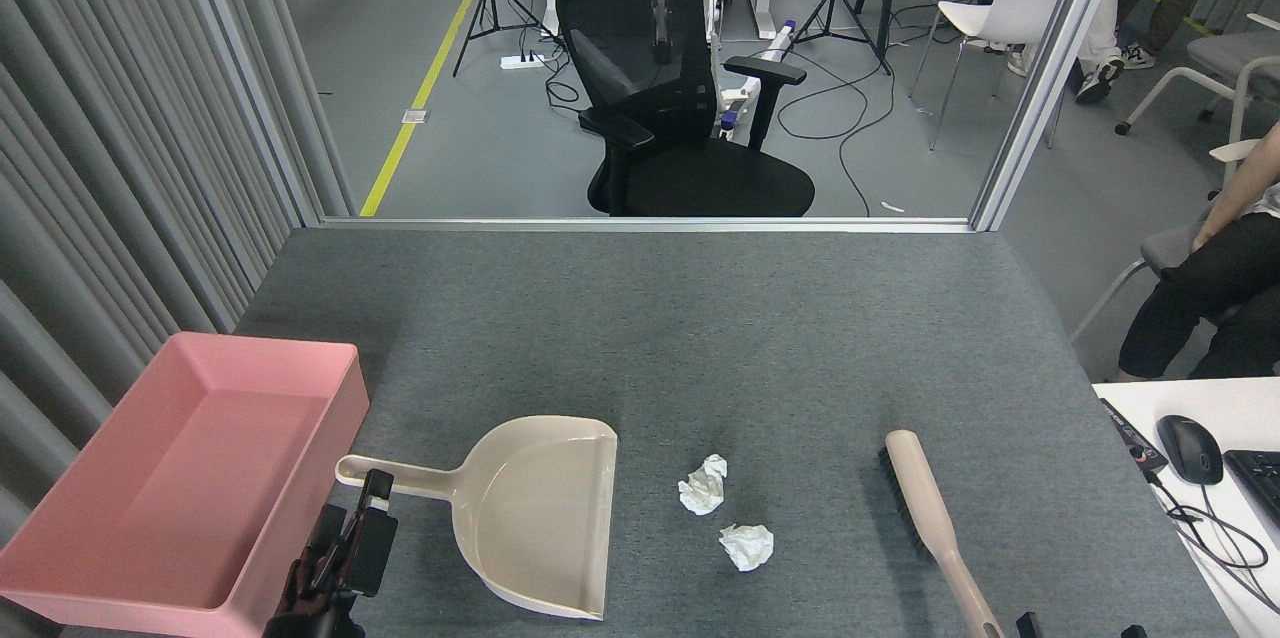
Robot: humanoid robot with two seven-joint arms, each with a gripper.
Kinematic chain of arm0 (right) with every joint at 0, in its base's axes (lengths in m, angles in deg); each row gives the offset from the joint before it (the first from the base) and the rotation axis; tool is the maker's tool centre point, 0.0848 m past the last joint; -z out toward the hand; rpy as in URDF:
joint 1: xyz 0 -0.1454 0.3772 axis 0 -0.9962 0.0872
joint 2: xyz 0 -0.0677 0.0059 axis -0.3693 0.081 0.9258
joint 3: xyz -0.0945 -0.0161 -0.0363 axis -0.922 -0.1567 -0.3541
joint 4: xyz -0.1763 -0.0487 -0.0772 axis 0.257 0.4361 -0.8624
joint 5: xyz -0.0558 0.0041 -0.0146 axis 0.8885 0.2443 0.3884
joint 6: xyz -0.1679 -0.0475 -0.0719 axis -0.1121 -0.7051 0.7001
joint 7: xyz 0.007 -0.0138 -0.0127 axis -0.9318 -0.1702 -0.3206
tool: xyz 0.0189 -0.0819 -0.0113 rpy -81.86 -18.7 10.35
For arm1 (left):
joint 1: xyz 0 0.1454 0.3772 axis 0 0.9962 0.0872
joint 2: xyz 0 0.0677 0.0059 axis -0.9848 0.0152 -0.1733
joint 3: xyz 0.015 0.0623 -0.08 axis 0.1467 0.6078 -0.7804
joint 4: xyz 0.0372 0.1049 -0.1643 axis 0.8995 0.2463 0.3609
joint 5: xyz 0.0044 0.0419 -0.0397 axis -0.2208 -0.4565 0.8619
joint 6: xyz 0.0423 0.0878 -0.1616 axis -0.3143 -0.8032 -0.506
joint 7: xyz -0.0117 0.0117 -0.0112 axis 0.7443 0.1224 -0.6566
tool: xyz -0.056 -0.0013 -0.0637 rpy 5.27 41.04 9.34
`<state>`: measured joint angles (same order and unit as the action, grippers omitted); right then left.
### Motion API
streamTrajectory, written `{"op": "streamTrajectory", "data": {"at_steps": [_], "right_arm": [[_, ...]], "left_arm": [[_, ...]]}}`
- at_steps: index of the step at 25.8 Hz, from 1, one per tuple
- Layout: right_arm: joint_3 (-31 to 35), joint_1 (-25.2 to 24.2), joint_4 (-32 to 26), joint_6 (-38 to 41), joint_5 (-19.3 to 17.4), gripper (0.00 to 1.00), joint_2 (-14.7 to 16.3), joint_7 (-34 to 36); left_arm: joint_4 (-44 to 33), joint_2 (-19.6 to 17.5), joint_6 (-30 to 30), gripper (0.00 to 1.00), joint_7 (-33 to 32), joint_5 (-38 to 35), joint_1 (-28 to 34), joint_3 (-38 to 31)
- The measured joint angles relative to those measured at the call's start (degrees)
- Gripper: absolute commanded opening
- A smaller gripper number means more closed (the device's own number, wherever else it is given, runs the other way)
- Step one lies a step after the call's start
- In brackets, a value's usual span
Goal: Sweep and dump garbage into bin
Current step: 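Move the left gripper to the beige dustpan handle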
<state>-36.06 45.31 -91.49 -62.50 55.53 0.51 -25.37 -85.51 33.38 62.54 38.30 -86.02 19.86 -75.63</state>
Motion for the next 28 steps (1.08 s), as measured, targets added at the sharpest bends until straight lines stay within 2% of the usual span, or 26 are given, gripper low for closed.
{"op": "streamTrajectory", "data": {"at_steps": [6, 13, 28], "right_arm": [[-0.1, 0.1, 0.2, -0.7, 0.8, 0.99, -0.1, -0.2], [-0.4, 0.8, 0.4, -3.2, 4.5, 0.99, -0.5, -0.3], [-2.7, 2.3, 1.3, -4.7, 5.5, 0.99, -2.0, -0.2]], "left_arm": [[2.5, 0.0, 0.4, 1.0, -0.8, 1.5, -1.0, -0.1], [6.4, 0.0, 1.6, 0.99, -0.6, 1.7, -2.4, -2.0], [10.5, 0.0, 3.9, 1.0, -0.1, 1.7, -2.7, -3.6]]}}
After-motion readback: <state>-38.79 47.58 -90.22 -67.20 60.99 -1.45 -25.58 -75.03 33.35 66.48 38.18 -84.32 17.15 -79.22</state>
